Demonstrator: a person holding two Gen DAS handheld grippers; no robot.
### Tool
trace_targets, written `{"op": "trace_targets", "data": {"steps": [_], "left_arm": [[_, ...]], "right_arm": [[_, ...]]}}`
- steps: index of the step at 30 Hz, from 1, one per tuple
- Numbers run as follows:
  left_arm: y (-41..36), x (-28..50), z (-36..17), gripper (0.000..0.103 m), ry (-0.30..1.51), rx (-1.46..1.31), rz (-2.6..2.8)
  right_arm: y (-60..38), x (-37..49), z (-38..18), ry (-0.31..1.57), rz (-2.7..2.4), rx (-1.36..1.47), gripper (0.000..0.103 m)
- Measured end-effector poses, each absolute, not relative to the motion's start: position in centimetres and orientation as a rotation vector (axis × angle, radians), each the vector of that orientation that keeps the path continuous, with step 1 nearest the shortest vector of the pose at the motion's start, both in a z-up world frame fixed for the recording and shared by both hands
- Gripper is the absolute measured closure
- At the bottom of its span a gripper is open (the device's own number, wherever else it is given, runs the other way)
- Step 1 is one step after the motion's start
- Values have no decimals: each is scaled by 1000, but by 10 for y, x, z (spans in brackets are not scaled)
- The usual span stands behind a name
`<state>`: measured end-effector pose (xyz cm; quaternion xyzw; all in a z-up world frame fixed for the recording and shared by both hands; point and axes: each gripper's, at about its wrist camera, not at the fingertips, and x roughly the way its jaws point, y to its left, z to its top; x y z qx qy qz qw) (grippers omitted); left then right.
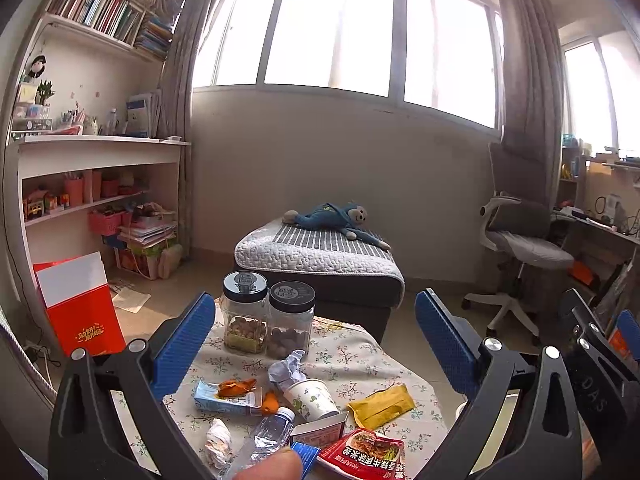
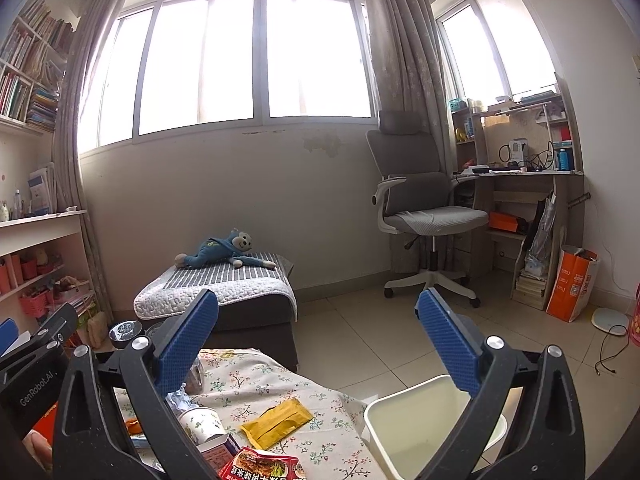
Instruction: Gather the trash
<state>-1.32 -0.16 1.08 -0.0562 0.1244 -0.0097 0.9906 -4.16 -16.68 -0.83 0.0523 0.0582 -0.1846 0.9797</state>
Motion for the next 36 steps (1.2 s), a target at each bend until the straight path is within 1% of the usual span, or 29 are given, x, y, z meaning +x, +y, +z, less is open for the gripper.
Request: {"op": "trace_targets", "data": {"steps": [27,31,36], "left_arm": [[-6,-17,9,6,237,-86,-18],[-6,-16,8,6,249,-78,-16],[-5,-15,6,6,265,-70,-16]], "right_arm": [[-167,-44,-8,76,-370,118,7],[-166,-42,-8,111,-371,112,7],[-166,-42,-8,106,-370,113,7]]}}
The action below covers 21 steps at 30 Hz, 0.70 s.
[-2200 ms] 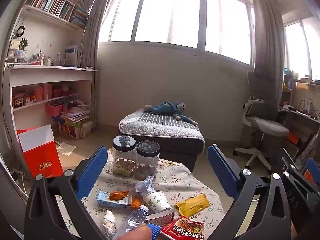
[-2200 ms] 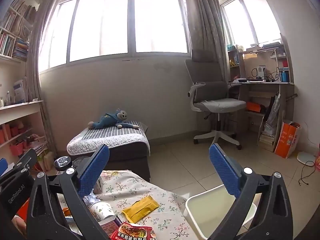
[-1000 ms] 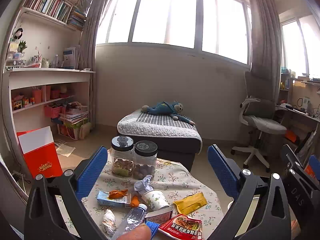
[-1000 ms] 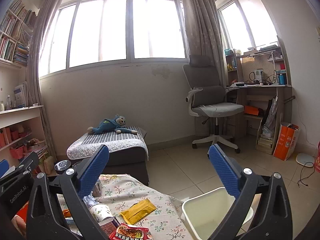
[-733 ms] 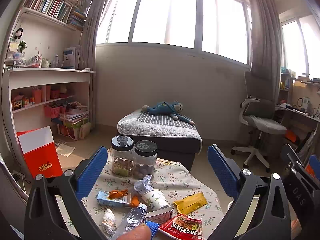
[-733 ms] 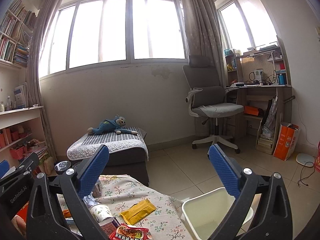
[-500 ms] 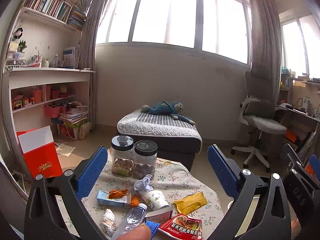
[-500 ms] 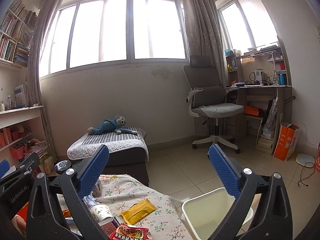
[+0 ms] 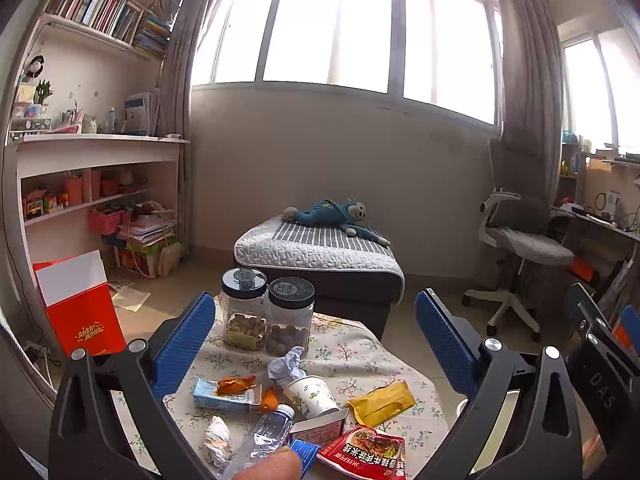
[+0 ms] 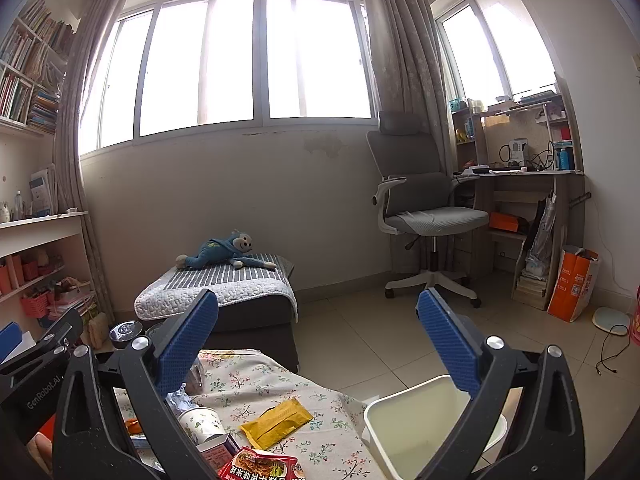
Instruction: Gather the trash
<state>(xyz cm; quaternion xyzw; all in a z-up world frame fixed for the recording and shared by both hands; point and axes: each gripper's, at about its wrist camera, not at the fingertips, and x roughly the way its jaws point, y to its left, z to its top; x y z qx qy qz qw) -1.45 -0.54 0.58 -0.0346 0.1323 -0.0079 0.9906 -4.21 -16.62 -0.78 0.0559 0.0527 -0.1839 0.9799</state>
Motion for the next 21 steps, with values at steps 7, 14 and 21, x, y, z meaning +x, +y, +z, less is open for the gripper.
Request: {"op": "trace_targets", "data": {"steps": [7,14,21], "left_arm": [[-6,-15,5,6,263,-70,-17],[-6,-15,2,6,273,-56,-14],[-7,-11,0,6,297,-31,-7]], "right_arm": [[-167,-43,-8,103,-370,114,7],[-168,-42,-8,117,-369,115,7],[-169,-39,-11,139,-365,117,7]]}}
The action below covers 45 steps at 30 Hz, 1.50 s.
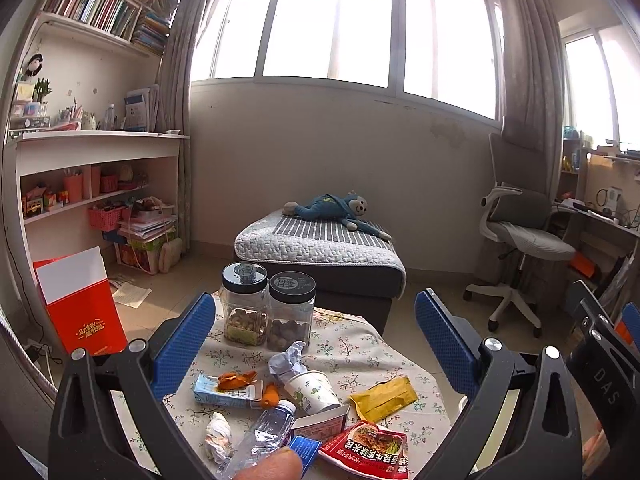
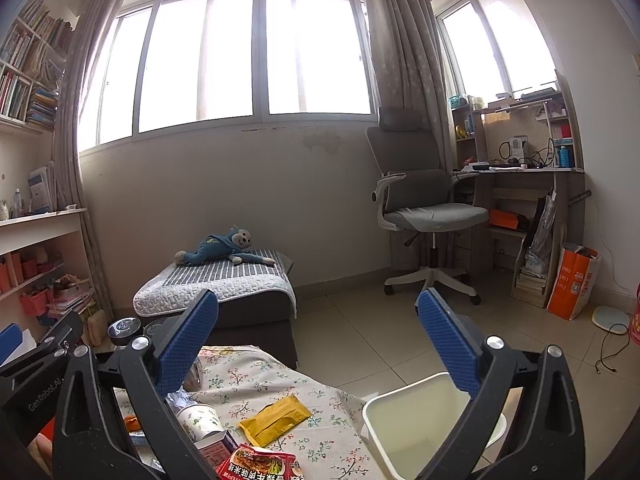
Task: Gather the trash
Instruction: 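Move the left tool to the white tissue wad while the right tool reaches the blue carton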
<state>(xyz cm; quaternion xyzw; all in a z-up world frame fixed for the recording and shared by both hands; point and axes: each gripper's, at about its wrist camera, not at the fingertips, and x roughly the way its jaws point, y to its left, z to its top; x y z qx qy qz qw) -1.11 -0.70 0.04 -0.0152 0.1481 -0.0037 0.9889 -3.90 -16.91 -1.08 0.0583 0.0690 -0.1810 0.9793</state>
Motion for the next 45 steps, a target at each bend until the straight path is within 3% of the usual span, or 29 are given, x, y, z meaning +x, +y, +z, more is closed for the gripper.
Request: {"op": "trace_targets", "data": {"steps": [10,15,21,25,36,38,40,42,45], "left_arm": [[8,9,-14,6,428,-52,38],[50,59,-73,6,710,-69,167],[144,96,-160,6,1129,-297,309],[184,99,-208,6,1295,-440,344],[217,110,-259,8,1369,-394,369],[216,115,-271,20,1407,-394,356],[212,117,-275,21,1418,-359,351],[207,120,-272,30,1405,-310,333],[199,120,-265,59,1387,-253,302]], "right_arm": [[-169,-16,-21,322,-347,77,7],[-173,10,-48,536,-277,106,7],[-162,33,-79,727,-152,139,7],[-157,47,-103,821,-76,154,7],[-125,61,-138,955,21,134,7],[-118,64,-145,985,35,141,7],[-113,68,-153,1023,57,162,7],[-107,70,-160,1058,83,187,7],[-97,71,-168,1100,119,222,7]]}}
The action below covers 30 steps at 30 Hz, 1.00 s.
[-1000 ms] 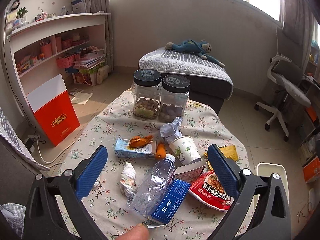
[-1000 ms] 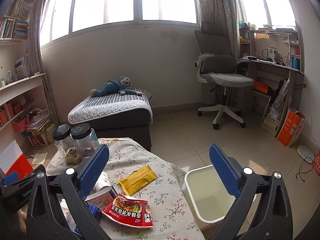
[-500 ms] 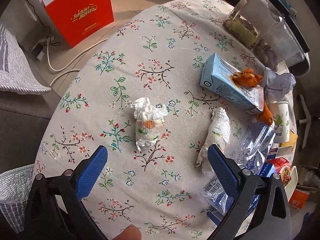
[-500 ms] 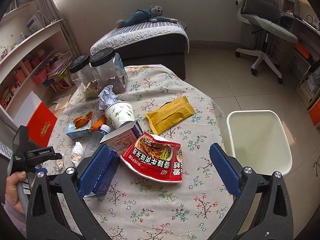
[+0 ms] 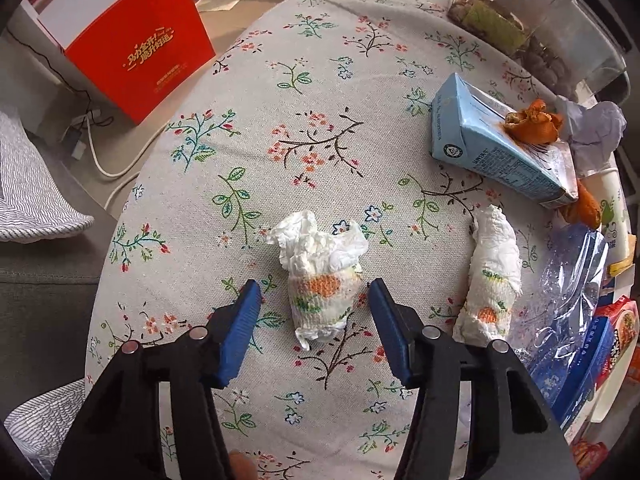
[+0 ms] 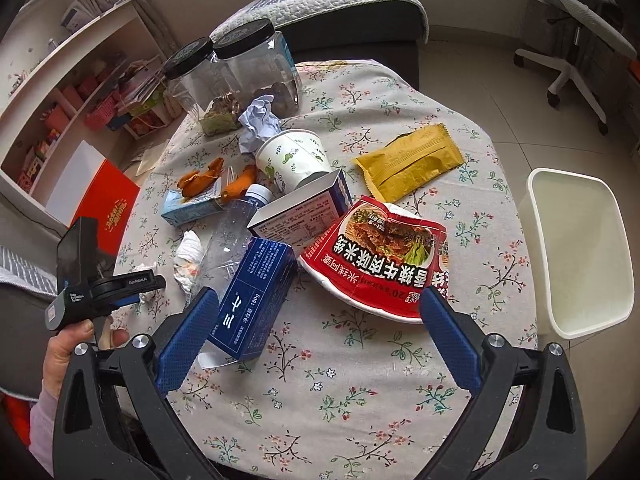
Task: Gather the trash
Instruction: 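Move the left tool to the white tissue wad while the right tool reaches the blue carton, then close the right tool on the blue carton while the left tool grips the tissue wad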
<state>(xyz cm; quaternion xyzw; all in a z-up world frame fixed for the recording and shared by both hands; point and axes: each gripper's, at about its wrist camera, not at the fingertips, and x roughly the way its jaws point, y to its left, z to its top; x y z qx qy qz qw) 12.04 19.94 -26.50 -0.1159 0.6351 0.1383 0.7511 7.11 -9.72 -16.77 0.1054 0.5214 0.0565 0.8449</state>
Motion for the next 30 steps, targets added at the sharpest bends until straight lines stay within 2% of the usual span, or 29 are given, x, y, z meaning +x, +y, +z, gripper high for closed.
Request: {"op": "trace_targets", "data": {"steps": [1,5,12,18,19,23,30], "left_arm": [[195,119,-263,74,1385,-241,284],[188,114,-255,74,1382,-269,224],[171,103,-213,74,1269,-216,182],[179,107,-218,73,1280,-215,161],[182,106,-220,73,1279,-221,160],[188,103,-219,73,1257,-242,150],[179,102,-195,74,1126,-259,78]], "right_arm": [[-94,72,-170,1114,132,234,7],[-74,73,-178,1161,178,267,7],[-43,85,-208,1235,185,298,7],[-31,100,-230,1267,183,327,11],[-30,102,-234,1279,200,343,13],[-31,105,-242,1304,228,344,48],[-34,93,-220,1212,249,227,58]]}}
